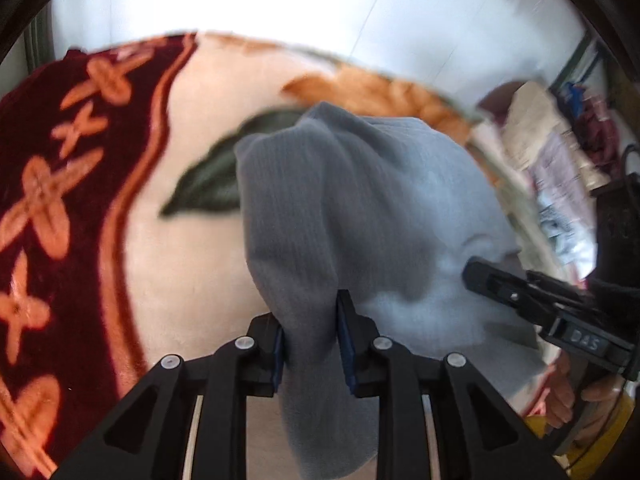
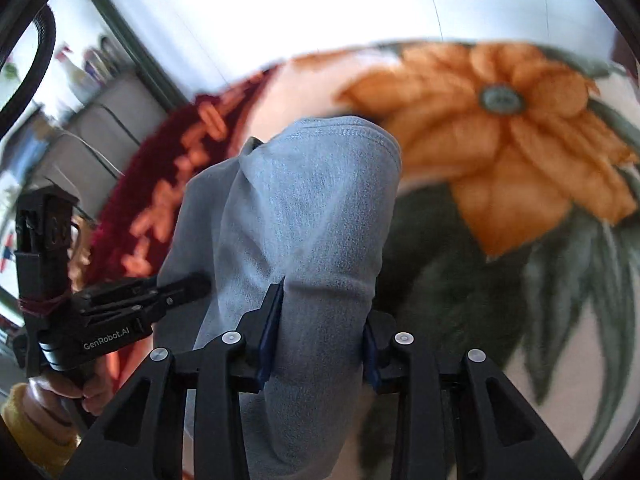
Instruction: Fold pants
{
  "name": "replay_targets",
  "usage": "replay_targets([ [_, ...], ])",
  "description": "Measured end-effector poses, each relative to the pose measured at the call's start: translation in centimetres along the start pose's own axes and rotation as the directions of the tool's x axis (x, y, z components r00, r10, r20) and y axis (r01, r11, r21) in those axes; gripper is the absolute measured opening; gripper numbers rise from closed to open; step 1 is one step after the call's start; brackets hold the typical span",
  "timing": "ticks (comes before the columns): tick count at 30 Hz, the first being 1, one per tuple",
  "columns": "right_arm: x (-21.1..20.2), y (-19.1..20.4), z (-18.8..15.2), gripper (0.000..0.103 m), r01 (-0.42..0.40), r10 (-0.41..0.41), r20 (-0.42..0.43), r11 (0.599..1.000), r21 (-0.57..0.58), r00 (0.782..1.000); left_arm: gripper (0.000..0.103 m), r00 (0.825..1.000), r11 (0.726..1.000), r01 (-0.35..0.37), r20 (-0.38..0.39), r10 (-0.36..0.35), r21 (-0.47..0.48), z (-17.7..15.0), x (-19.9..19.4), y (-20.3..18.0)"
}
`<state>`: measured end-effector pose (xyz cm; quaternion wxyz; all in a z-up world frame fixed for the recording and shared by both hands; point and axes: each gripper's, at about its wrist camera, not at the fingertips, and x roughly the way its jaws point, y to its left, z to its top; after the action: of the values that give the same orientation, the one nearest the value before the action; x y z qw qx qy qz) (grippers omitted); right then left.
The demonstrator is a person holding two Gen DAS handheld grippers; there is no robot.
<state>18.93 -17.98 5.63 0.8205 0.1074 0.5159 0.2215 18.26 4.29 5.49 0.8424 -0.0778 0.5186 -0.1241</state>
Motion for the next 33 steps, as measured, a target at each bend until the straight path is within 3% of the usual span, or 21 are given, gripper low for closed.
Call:
replay_targets([
  [2, 1.0, -0.4, -0.8, 0.038, 0.031, -0.031, -0.026, 1.0, 0.003, 0.999, 0.034, 0.998, 0.999, -0.044, -0.045, 0.045, 0.004, -0.8, 1.8, 0.6],
  [4, 0.3, -1.0, -1.4, 0.038, 0.005, -0.005, -0.014, 1.0, 0.024, 1.0, 0.059, 0.996, 0.996, -0.085, -0.016, 0.086, 0.039, -1.7, 1.8, 0.7],
  [6, -1.1, -1.4, -2.1, 0.039, 0.002, -0.002, -0.003, 0.999, 0.05, 1.0, 0.066, 0.992, 0.989, -0.124, -0.016, 0.125, 0.081, -2.3, 1.3, 0.8],
  [12, -2.5, -0.6, -6.9, 0.039, 0.061, -0.062, -0.02, 0.998, -0.018, 0.998, 0.068, 0.995, 0.996, -0.086, -0.04, 0.086, 0.001, -4.6, -0.3, 2.3],
  [14, -1.8, -0.4, -8.6, 0.039, 0.093, -0.096, -0.045, 0.994, -0.058, 0.994, 0.071, 0.996, 0.996, -0.088, -0.033, 0.088, 0.006, -5.4, -0.8, 2.2],
  [16, -1.9, -0.2, -9.9, 0.039, 0.117, -0.119, -0.017, 0.989, -0.095, 0.993, 0.073, 0.995, 0.995, -0.097, -0.031, 0.098, 0.021, -6.1, -1.1, 2.4],
  [21, -2.5, 1.0, -10.2, 0.039, 0.193, -0.198, -0.024, 0.972, -0.135, 0.98, 0.073, 0.989, 0.989, -0.145, -0.032, 0.146, 0.03, -6.5, -2.5, 1.7],
  [28, -5.3, 3.2, -11.1, 0.039, 0.18, -0.176, 0.04, 0.975, -0.133, 0.984, 0.072, 0.985, 0.984, -0.172, 0.009, 0.172, 0.041, -8.8, -5.4, -0.8],
  [33, -6.3, 4.6, -11.3, 0.039, 0.174, -0.167, 0.064, 0.978, -0.118, 0.984, 0.072, 0.987, 0.987, -0.161, 0.02, 0.161, -0.01, -10.3, -6.6, -2.5],
])
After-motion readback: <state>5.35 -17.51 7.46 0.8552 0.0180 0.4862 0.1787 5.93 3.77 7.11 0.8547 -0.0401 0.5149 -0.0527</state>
